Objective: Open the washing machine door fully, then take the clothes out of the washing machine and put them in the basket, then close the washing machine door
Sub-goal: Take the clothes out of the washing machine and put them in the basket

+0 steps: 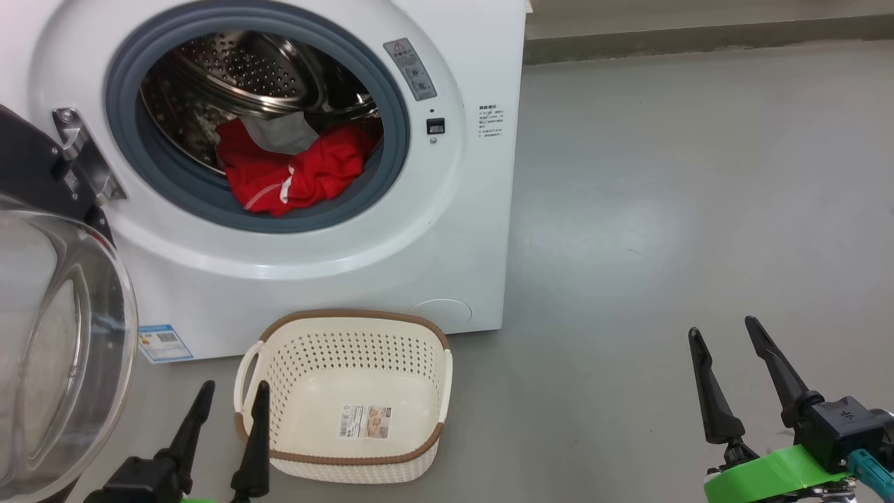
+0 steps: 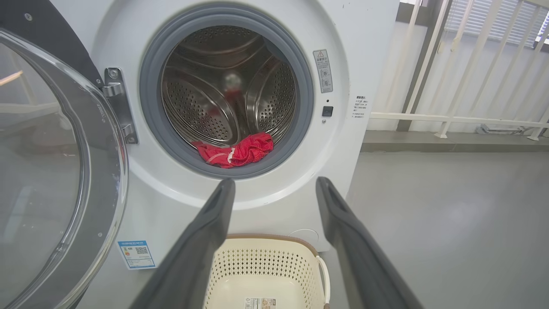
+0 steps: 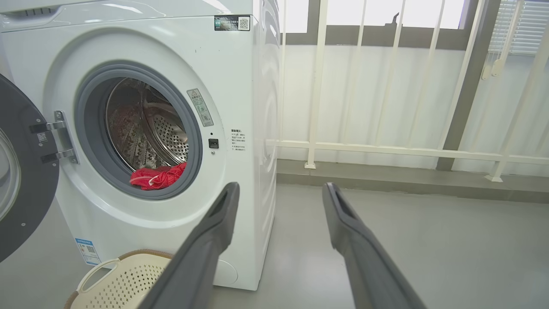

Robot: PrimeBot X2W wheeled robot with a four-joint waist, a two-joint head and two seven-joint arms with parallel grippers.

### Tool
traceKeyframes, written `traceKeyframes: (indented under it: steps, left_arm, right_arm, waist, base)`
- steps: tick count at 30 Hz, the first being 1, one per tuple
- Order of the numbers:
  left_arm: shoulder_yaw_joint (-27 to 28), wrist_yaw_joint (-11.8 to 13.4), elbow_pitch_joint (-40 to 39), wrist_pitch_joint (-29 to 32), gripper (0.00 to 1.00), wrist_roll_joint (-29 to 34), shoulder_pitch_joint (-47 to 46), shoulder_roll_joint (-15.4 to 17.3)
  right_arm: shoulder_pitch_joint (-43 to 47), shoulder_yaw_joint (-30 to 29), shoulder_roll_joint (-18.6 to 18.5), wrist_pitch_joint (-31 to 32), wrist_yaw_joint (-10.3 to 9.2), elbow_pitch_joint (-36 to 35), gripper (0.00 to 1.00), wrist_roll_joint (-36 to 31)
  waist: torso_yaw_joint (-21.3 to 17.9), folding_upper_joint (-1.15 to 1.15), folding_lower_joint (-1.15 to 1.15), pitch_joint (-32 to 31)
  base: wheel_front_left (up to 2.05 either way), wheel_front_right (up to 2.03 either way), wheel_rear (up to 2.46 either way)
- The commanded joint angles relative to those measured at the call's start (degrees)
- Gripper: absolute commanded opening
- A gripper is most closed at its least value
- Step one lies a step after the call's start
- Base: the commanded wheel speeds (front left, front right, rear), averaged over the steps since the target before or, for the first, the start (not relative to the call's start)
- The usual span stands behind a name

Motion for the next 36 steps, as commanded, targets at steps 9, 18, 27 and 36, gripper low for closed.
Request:
traceKeyframes:
  steps: [9,18,27,36]
  left_arm:
    - [1.77,0.87,-2.11,-0.27,1.0,0.41,-0.97,1.45]
    - [1.75,0.93,-2.78,-0.14,1.0,-0.77,-1.05,1.18]
    - [1.52,2.0,-3.26,0.04,1.0,-0.68,-0.91,1.22]
    - [1.03,2.57,-3.59,0.29,1.0,-0.8,-0.95,1.32]
  right_arm:
    - [-1.05,1.72,-0.23,-0.37,0.28,-1.35,1.0,-0.26]
    - [-1.13,1.88,-0.39,-0.37,0.28,-0.82,1.0,-0.21]
    - [-1.09,2.05,-0.65,-0.37,0.28,-0.7,1.0,-0.07]
    - [-0.92,2.51,-0.79,-0.37,0.28,-0.62,1.0,0.34]
  waist:
    - [0.12,0.0,0.0,0.34]
    - [0.29,0.0,0.0,0.6]
    - [0.65,0.0,0.0,0.46]
    - [0.91,0.0,0.0,0.41]
  base:
    - [1.41,-1.41,0.0]
    - [1.67,-1.67,0.0]
    - [0.47,-0.47,0.0]
    - [0.0,0.0,0.0]
